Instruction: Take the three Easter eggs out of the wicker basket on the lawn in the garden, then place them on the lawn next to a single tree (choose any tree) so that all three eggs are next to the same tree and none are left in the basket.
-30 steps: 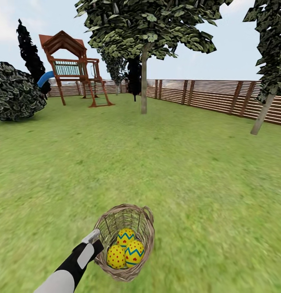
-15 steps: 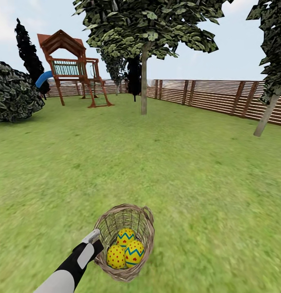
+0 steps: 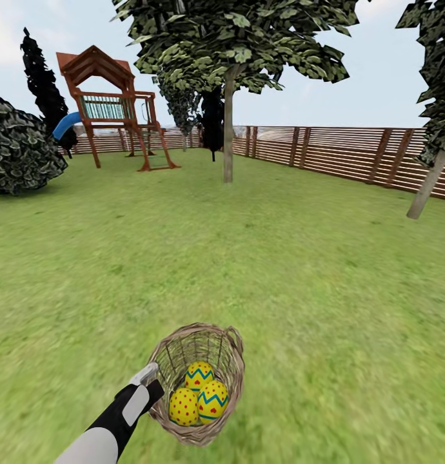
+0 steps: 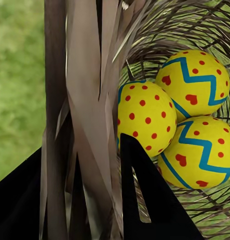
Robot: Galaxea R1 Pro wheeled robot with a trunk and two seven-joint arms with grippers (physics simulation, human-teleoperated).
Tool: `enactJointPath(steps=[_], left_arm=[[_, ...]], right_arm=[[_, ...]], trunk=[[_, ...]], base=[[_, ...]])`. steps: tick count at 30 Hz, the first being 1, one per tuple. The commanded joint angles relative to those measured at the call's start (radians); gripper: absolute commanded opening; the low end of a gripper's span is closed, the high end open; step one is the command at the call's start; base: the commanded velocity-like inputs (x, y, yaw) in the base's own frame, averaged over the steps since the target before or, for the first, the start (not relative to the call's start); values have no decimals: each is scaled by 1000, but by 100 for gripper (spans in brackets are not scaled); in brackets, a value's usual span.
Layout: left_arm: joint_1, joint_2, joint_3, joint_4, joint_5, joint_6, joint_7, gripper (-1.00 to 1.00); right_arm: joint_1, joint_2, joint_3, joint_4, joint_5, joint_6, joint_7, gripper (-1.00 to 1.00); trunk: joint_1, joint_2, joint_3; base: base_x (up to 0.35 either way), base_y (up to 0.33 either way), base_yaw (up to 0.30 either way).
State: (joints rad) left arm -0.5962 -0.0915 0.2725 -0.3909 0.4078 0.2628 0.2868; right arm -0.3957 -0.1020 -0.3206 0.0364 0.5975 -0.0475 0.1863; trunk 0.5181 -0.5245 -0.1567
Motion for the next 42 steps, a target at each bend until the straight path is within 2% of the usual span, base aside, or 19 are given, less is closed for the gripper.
enactJointPath(steps=[1, 42], left_arm=[[-1, -1, 1, -3, 13, 3, 6, -100], [-1, -1, 1, -3, 13, 3, 6, -100]], right_arm=[[-2, -1, -8, 3, 7, -5, 1, 100], [-2, -1, -8, 3, 7, -5, 1, 100]], trunk=[[1, -2, -2], [1, -2, -2]], base=[[341, 0, 0], [341, 0, 0]])
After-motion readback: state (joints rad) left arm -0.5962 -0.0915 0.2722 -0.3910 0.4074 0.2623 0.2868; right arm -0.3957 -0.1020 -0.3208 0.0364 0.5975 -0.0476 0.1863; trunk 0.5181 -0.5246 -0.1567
